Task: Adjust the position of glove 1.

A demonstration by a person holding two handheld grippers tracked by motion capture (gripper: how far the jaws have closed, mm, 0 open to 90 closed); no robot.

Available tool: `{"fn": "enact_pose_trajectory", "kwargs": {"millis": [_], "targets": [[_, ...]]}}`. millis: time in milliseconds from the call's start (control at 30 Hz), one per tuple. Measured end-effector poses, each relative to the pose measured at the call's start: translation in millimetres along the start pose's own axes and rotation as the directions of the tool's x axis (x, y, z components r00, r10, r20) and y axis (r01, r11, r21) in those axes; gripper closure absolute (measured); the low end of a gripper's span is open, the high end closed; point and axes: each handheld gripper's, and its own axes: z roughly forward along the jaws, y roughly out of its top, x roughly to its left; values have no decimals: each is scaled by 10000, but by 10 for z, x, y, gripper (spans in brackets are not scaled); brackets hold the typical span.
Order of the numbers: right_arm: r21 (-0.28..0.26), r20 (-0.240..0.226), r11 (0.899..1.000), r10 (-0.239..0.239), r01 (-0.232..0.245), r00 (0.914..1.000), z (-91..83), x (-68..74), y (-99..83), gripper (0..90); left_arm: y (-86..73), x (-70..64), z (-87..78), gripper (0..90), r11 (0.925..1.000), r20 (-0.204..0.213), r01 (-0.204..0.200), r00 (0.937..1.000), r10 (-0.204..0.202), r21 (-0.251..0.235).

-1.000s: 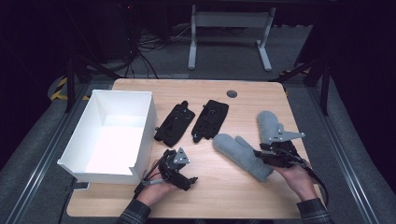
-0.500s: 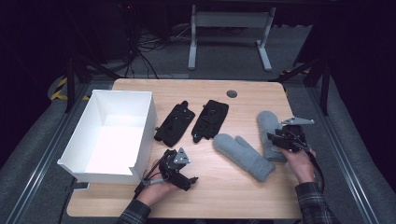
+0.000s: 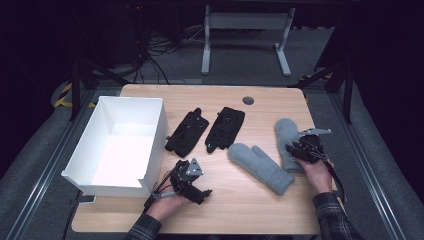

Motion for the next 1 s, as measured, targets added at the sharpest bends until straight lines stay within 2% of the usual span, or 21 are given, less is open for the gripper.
{"fn": "enact_pose_trajectory", "kwargs": {"millis": [100,433,633,867,1000], "targets": [[-109,29,9998,-166,166,9999,-13,-3,-12,822,0,0,0,0,10000,-3,0,10000,0,-6],[-623,-76,9976,-319,313,9995,-135,-80,-16,860,1,1,0,1,10000,24,-12,10000,12,-3],[-973,-531,9944,-476,423,9975,-262,-89,22,861,2,1,1,1,10000,28,-15,10000,15,-1],[-1527,-1137,9853,-945,765,9890,-430,-40,89,862,3,1,3,2,10000,33,-9,10000,9,-11],[-1728,-1593,9790,-1363,1083,9778,-518,21,133,862,4,1,4,2,10000,40,-14,10000,14,-8]]}}
